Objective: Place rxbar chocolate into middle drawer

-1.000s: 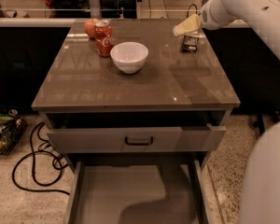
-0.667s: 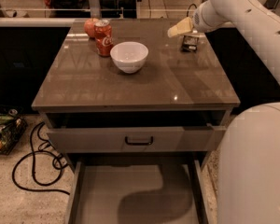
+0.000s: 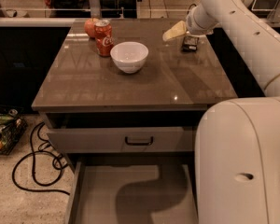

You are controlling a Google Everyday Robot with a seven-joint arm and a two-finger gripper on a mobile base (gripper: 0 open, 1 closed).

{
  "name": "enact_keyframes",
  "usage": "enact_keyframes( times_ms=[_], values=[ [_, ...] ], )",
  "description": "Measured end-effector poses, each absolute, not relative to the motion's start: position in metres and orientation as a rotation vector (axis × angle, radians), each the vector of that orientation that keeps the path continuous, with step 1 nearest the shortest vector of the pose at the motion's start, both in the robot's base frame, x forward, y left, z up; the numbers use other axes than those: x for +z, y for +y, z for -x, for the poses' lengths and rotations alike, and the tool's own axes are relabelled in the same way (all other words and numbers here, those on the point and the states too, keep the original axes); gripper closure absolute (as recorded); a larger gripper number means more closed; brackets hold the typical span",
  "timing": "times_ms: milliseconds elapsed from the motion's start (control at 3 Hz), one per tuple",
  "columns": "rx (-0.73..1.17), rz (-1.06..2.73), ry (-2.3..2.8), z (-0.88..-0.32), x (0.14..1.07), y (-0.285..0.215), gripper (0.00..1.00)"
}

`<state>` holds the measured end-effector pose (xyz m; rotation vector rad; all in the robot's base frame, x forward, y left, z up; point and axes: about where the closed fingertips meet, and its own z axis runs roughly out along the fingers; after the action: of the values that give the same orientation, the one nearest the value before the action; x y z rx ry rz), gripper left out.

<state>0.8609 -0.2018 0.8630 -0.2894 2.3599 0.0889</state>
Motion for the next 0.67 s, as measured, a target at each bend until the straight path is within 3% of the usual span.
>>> enact_keyframes(
  times_ms=[667],
  values=[
    [0.074,0.229,2.421,-0.866,0.8422,-0.2147,0.0]
  ],
)
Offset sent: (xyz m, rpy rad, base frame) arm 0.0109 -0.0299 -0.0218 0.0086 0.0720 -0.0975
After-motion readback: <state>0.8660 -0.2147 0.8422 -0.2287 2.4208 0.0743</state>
